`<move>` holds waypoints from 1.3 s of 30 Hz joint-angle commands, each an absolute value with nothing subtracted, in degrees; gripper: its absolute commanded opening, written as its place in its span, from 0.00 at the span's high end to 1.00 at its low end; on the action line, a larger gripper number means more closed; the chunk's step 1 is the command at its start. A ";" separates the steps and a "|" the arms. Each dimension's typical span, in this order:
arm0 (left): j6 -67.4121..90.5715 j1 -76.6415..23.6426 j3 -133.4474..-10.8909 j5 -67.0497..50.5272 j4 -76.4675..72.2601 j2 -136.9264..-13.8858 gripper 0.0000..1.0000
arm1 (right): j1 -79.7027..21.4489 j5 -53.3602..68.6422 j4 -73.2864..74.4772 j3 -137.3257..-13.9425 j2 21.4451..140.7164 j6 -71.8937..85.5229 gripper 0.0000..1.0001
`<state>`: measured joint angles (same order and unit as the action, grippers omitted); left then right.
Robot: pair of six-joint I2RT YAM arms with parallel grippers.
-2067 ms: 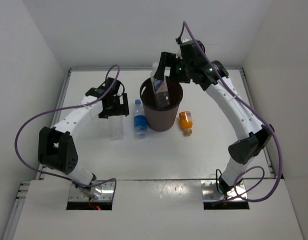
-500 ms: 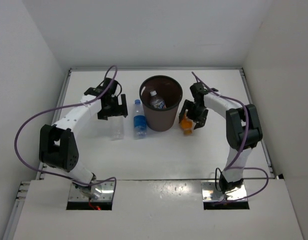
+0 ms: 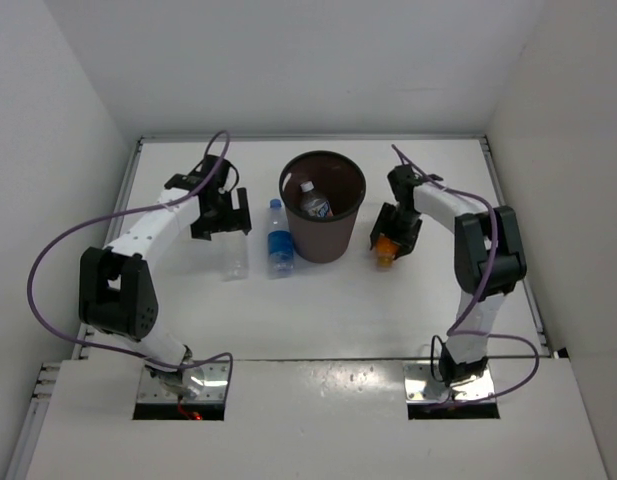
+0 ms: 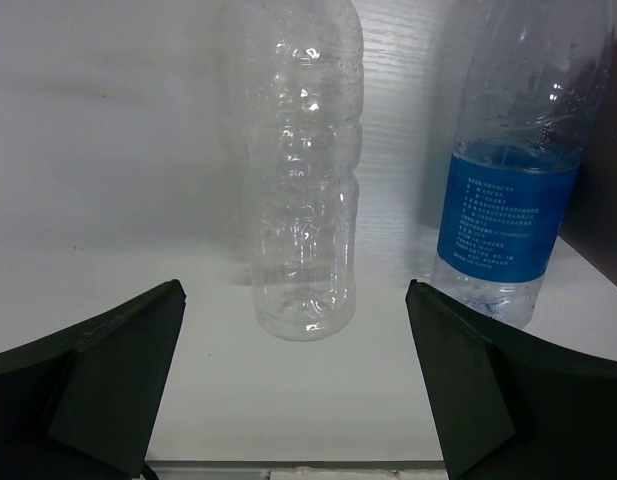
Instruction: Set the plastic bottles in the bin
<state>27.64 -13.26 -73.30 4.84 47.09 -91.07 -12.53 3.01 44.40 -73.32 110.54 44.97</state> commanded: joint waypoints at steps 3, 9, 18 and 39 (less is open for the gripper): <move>27.33 -12.39 -74.36 4.22 46.58 -91.23 0.00 | -10.82 -1.92 48.95 -81.02 101.87 44.82 1.00; 27.33 -12.39 -73.83 2.47 46.05 -91.23 0.00 | -10.81 -6.49 54.31 -91.20 95.64 44.82 1.00; 26.54 -12.39 -70.76 -2.45 42.02 -88.51 0.00 | -14.40 0.24 55.21 -117.06 96.42 42.72 1.00; 24.43 1.32 -67.85 -20.40 37.26 -89.99 0.00 | -30.94 -2.63 57.04 -129.36 104.06 37.54 0.00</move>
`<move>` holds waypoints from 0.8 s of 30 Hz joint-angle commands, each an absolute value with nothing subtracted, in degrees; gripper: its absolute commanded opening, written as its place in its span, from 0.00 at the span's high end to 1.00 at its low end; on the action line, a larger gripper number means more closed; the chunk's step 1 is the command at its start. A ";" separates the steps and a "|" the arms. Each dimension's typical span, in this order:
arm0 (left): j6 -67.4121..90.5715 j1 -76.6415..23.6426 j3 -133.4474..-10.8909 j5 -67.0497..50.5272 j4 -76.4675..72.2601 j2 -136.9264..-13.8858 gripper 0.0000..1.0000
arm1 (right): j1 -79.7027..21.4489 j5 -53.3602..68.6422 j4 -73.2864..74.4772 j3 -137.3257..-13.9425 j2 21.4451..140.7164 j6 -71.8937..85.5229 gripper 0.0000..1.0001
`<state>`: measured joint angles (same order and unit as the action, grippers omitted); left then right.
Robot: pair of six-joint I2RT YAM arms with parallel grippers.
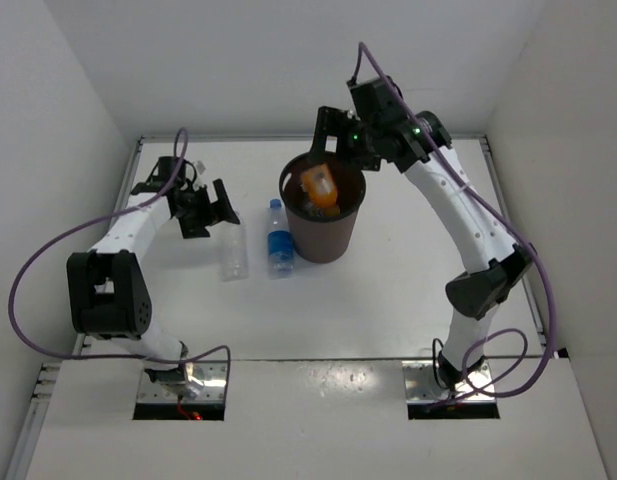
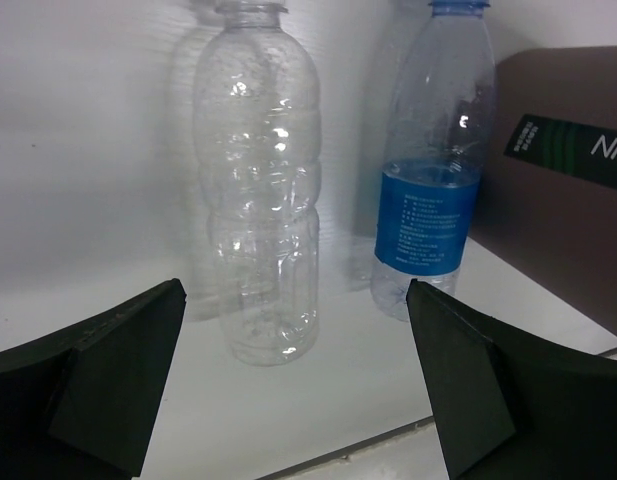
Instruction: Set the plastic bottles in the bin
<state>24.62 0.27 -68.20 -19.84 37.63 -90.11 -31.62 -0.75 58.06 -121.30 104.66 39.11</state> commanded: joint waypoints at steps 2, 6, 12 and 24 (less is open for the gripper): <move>23.91 1.85 -67.85 -19.25 37.27 -90.00 0.00 | -30.94 -3.69 57.74 -130.95 104.06 37.00 0.00; 22.59 1.85 -67.85 -22.75 36.74 -91.31 0.00 | -30.41 -6.15 58.27 -126.76 101.43 35.42 0.00; 23.12 -4.38 -70.48 -13.81 36.21 -94.91 0.00 | -30.41 -5.54 54.84 -119.44 96.95 35.42 0.00; 24.87 -5.98 -66.27 -5.01 36.74 -102.91 0.16 | -29.36 -7.73 56.51 -120.15 95.81 34.28 0.00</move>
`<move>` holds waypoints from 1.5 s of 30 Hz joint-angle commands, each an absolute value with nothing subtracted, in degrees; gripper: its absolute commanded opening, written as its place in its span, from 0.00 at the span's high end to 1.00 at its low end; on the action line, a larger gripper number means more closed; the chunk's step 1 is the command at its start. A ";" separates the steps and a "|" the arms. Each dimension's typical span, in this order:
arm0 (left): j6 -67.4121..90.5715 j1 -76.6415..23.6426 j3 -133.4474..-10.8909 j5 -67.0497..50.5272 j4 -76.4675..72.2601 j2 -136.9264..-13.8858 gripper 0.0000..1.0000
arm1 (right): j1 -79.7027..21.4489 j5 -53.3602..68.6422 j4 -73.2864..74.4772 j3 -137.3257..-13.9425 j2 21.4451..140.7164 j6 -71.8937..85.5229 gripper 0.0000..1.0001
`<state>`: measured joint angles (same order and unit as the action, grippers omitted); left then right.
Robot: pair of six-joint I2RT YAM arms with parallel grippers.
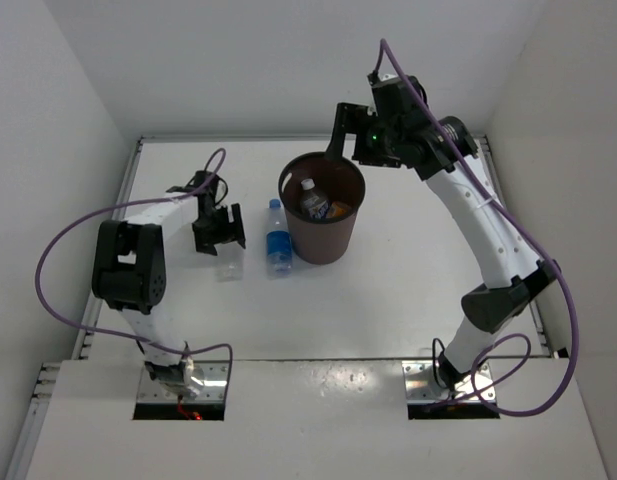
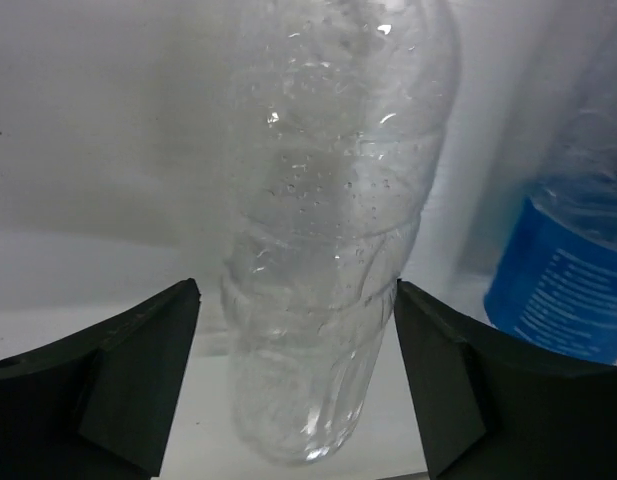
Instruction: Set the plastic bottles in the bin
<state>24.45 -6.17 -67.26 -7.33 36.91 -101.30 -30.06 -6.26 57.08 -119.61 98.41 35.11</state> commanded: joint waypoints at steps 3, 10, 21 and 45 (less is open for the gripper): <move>25.40 -5.98 -65.65 -5.54 36.12 -103.62 0.23 | -29.36 -8.79 56.51 -120.15 95.27 34.28 0.00; 27.94 -5.98 -72.05 -1.94 37.87 -98.35 0.49 | -28.30 -11.95 57.13 -118.39 93.16 34.80 0.00; 36.30 -8.07 -90.77 -9.13 37.09 -88.42 0.68 | -27.25 -14.49 59.49 -114.96 87.90 35.33 0.00; 38.25 -39.11 -96.50 4.37 28.12 -94.22 0.00 | -26.72 -18.72 61.35 -112.76 82.35 36.91 0.00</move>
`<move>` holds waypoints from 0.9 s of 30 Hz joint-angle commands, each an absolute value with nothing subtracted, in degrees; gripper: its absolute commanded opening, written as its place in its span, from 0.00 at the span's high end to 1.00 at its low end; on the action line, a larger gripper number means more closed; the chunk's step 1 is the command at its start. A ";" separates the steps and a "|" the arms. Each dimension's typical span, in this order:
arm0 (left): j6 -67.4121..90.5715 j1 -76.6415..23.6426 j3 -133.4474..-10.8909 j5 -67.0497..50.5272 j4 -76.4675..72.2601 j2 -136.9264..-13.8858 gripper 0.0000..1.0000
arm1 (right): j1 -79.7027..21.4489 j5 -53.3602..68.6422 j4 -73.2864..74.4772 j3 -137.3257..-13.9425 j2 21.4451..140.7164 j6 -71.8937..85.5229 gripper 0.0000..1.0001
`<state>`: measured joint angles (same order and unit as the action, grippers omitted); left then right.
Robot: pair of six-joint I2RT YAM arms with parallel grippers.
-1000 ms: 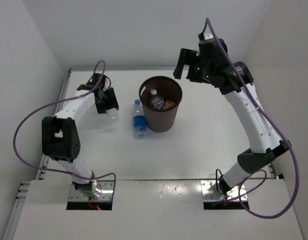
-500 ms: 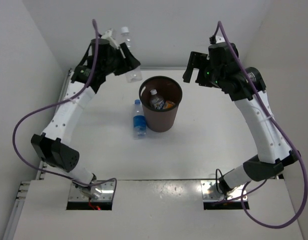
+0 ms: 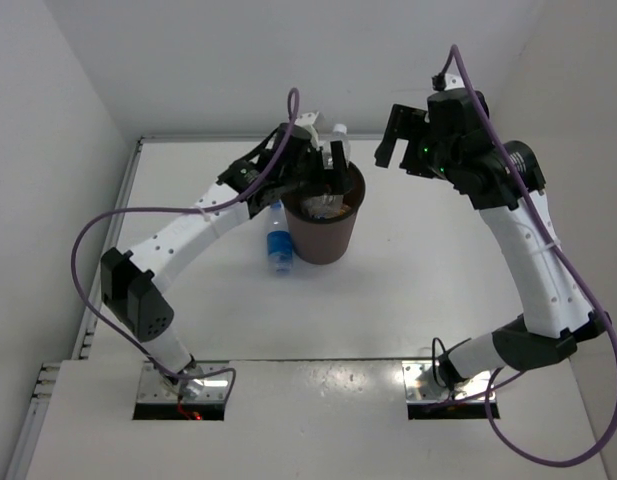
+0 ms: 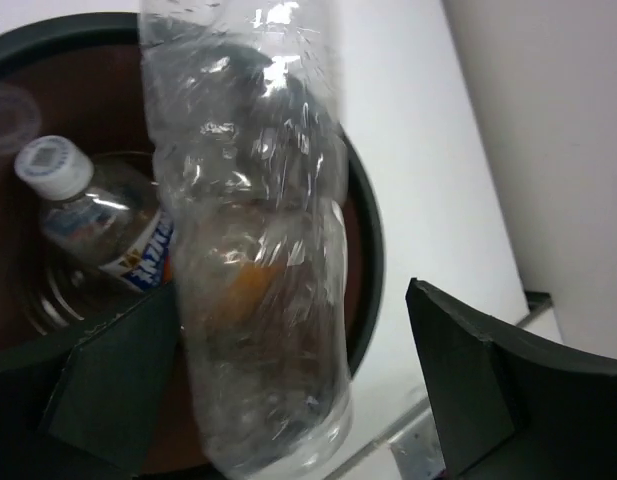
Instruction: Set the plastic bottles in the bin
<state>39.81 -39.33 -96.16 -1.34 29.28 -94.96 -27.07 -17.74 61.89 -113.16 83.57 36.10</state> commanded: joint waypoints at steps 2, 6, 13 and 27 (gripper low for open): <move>37.71 -38.42 -96.50 5.88 28.74 -92.29 0.00 | -26.72 -18.19 61.35 -112.24 82.35 36.91 0.00; 35.16 -35.69 -102.64 8.34 31.01 -90.44 0.00 | -26.72 -18.19 59.95 -109.79 81.21 36.91 0.00; 40.43 -31.47 -103.02 26.98 36.56 -86.67 0.00 | -26.72 -18.19 58.45 -107.75 80.07 36.91 0.00; 44.90 -25.94 -88.34 23.73 37.51 -86.04 0.00 | -26.19 -18.19 57.83 -104.94 78.40 35.86 0.00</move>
<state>42.39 -28.82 -91.33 23.49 36.16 -85.56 -26.72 -17.74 59.35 -105.60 80.25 36.18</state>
